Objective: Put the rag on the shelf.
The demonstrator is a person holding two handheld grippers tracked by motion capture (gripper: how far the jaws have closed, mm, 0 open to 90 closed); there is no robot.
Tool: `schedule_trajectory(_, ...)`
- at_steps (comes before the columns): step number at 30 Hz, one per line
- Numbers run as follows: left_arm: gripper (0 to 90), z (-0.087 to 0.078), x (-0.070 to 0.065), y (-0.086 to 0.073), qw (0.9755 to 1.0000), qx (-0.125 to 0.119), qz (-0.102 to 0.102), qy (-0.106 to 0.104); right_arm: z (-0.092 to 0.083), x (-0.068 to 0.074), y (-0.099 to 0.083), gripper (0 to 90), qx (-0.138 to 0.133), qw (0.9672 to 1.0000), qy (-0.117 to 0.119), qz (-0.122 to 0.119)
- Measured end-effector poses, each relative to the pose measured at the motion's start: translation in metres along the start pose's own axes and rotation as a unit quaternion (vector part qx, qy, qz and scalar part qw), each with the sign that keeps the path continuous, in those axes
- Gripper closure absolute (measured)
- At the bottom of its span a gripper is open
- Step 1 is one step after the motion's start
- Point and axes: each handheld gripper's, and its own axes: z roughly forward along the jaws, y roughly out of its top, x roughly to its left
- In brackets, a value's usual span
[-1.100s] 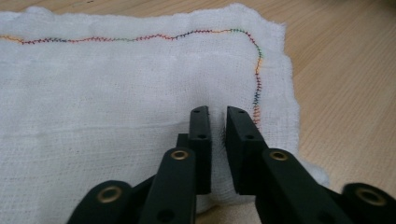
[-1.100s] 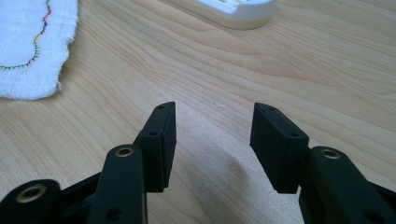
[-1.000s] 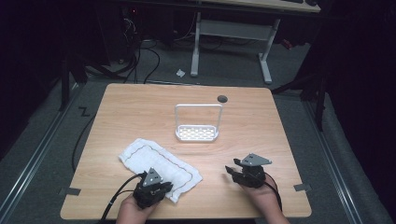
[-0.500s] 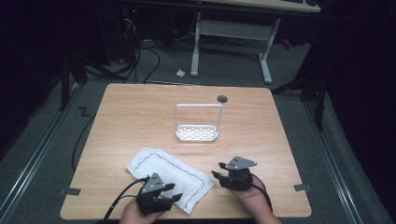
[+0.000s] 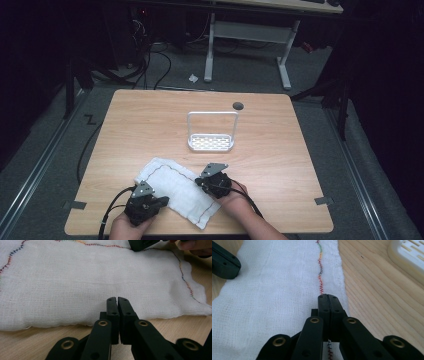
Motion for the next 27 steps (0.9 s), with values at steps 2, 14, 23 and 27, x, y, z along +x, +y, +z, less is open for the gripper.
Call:
schedule_trajectory(2,89.0,0.001,0.001,0.001,1.0,0.0,0.0,-0.001,-0.002,-0.001,-0.001,90.0,0.004,1.0,0.006,0.005)
schedule_trajectory(14,89.6,0.023,0.009,0.021,0.9998,-0.01,-0.015,-0.006,-0.041,0.028,-0.041,90.0,0.001,0.9995,0.025,0.021)
schedule_trajectory(23,88.7,0.017,0.01,0.035,0.9994,-0.032,-0.009,0.012,-0.037,0.003,-0.024,90.0,-0.03,0.9984,0.008,0.047)
schedule_trajectory(27,85.2,0.027,0.015,0.036,0.9993,-0.026,-0.02,0.018,-0.012,-0.024,0.004,90.0,-0.033,0.9963,-0.022,0.076)
